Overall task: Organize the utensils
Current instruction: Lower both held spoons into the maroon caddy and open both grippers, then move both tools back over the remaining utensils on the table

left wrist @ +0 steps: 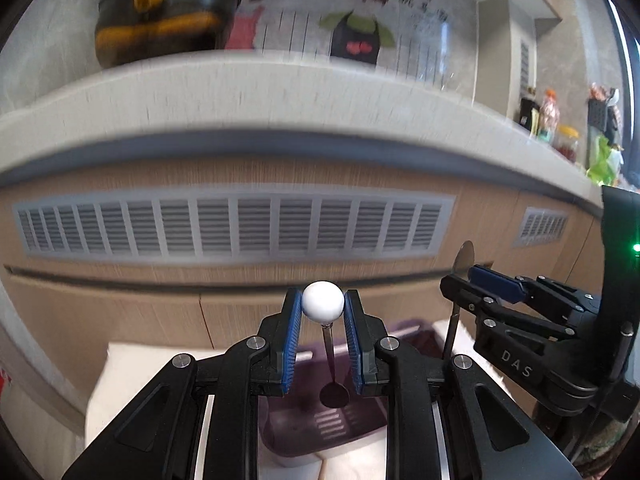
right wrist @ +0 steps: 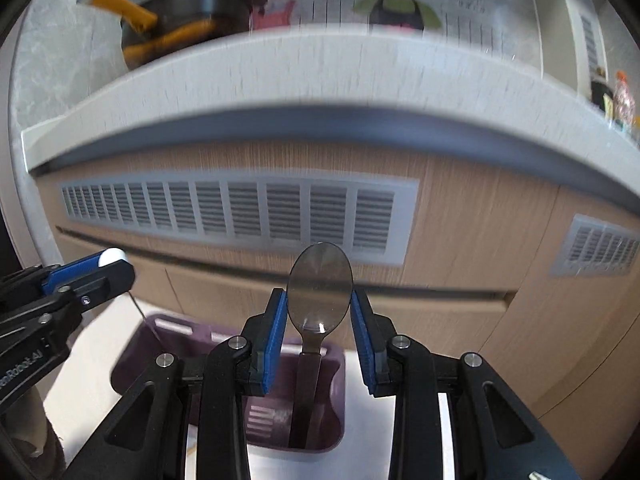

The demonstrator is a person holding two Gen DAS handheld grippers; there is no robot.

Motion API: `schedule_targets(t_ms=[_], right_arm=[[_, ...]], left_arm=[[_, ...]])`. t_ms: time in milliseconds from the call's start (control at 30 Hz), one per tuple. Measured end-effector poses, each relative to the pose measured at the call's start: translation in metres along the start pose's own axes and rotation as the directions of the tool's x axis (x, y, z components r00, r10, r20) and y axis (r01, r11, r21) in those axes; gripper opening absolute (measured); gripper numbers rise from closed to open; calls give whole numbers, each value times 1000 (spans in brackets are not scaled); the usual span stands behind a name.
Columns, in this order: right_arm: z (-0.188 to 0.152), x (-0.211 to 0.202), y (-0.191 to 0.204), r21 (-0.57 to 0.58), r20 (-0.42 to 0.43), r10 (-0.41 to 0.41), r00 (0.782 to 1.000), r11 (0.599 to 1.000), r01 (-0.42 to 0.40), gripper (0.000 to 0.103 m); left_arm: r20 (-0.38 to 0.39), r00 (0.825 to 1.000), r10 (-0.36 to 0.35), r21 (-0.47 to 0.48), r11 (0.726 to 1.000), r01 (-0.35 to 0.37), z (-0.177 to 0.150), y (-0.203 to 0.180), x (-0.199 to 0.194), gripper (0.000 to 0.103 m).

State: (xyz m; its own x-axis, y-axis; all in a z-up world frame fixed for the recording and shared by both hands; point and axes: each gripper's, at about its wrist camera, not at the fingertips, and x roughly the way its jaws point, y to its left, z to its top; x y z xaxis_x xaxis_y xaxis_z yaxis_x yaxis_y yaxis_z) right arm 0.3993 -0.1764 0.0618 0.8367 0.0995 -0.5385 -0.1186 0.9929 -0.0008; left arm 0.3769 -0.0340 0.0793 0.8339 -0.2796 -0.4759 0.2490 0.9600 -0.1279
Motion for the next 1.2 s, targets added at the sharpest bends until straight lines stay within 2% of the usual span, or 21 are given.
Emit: schedule_targets(t_ms=[67, 133, 167, 200, 267, 300, 333, 433, 533, 600, 667, 767, 833, 933, 1000, 1067, 1200], right_arm=[[-9, 6, 0, -1, -39, 20, 999, 1000, -20, 31], [-17, 11, -2, 3, -89, 51, 995, 999, -51, 35], [-20, 13, -4, 10, -107, 63, 992, 998, -62, 46], [-23, 11, -5, 13, -113, 61, 992, 998, -60, 63], [-30, -2, -9, 7, -88, 21, 996, 1000, -20, 80], [-33, -12, -10, -4, -67, -1, 998, 1000, 1, 85], [-37, -24, -11, -25, -45, -21, 999, 999, 20, 88], [-50, -54, -10, -77, -30, -40, 999, 996, 38, 102], [-77, -87, -2, -148, -46, -46, 998, 988, 38, 103], [-95, -102, 5, -189, -82, -23, 996, 982, 7, 103], [-114, -117, 15, -237, -134, 11, 991, 971, -43, 103], [-145, -134, 32, -296, -209, 76, 975, 945, -137, 103], [-166, -145, 43, -314, -269, 127, 955, 926, -211, 103], [-194, -155, 53, -306, -345, 179, 921, 906, -291, 103], [-205, -159, 58, -284, -385, 208, 899, 900, -330, 103], [-217, -161, 62, -266, -423, 237, 875, 890, -370, 103], [-232, -161, 72, -294, -465, 225, 856, 873, -389, 103]], left_arm=[[-47, 999, -4, -13, 1000, 3, -8, 3, 14, 23], [-83, 996, -14, -37, 999, 10, -16, 7, 24, 28], [-94, 995, -15, -56, 998, 9, -18, 10, 26, 36], [-96, 995, -18, -76, 997, 11, -20, 13, 24, 39], [-80, 997, -18, -106, 994, 9, -24, 18, 13, 50], [-64, 998, -8, -109, 994, 1, -26, 20, 3, 53], [-49, 999, 3, -104, 995, -8, -27, 21, -6, 60], [-14, 998, 59, -70, 996, -60, -38, 25, -39, 75], [-34, 996, 88, -49, 995, -89, -58, 28, -69, 80], [-54, 994, 93, -49, 994, -95, -75, 33, -89, 88], [-62, 993, 102, -52, 993, -105, -93, 35, -106, 102], [-100, 989, 110, -50, 992, -115, -125, 35, -128, 102], [-122, 987, 107, -52, 992, -114, -142, 37, -140, 103], [-151, 983, 107, -6, 994, -110, -163, 32, -152, 103], [-171, 978, 123, 26, 992, -120, -174, 32, -158, 103], [-190, 974, 124, 3, 992, -125, -181, 38, -161, 103], [-203, 973, 111, -45, 991, -123, -189, 47, -164, 103]])
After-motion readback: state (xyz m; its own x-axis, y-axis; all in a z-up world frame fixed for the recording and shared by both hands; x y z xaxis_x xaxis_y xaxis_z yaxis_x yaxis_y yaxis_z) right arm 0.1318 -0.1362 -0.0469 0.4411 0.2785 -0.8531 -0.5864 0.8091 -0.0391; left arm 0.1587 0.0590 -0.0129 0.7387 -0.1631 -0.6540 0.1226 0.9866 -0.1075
